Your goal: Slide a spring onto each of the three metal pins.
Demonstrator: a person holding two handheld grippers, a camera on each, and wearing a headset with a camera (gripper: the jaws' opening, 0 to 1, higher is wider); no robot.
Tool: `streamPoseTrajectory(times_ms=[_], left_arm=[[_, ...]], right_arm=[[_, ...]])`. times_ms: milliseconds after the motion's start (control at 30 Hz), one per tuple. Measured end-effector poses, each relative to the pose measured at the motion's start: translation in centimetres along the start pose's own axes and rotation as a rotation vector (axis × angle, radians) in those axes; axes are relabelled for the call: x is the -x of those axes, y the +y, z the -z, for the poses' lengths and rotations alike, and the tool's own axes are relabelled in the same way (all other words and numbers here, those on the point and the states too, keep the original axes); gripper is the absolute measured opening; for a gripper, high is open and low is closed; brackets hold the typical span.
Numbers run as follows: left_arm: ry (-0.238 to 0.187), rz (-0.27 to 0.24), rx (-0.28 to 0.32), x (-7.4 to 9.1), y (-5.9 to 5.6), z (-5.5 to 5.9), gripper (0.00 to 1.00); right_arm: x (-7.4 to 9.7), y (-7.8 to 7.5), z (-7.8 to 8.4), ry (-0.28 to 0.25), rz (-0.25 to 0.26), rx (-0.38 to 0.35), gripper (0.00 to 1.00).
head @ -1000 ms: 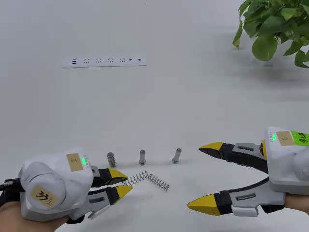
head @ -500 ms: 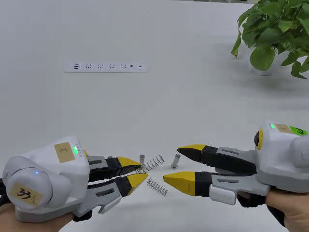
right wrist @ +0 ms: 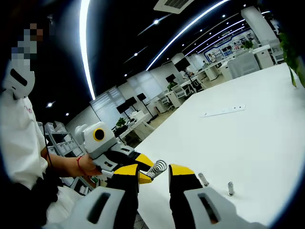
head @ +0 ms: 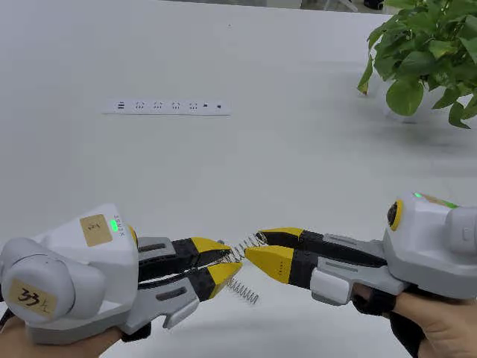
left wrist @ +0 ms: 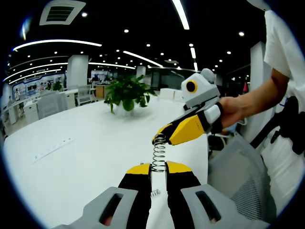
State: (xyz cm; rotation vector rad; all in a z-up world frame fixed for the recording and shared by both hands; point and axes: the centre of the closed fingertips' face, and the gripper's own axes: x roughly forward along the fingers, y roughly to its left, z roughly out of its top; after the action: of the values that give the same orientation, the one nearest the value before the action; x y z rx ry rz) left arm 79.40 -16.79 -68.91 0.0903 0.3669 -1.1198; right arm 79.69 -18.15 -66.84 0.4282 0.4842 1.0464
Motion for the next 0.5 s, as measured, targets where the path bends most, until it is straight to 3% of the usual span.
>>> streamPoseTrajectory(times_ms=[500], left_arm=[[-0.001, 0.014, 0.003, -0.34, -0.33, 0.02, 0.11]], right_arm=[[0.02, 0.04, -0.30, -0.010, -0.006, -0.003, 0.12]])
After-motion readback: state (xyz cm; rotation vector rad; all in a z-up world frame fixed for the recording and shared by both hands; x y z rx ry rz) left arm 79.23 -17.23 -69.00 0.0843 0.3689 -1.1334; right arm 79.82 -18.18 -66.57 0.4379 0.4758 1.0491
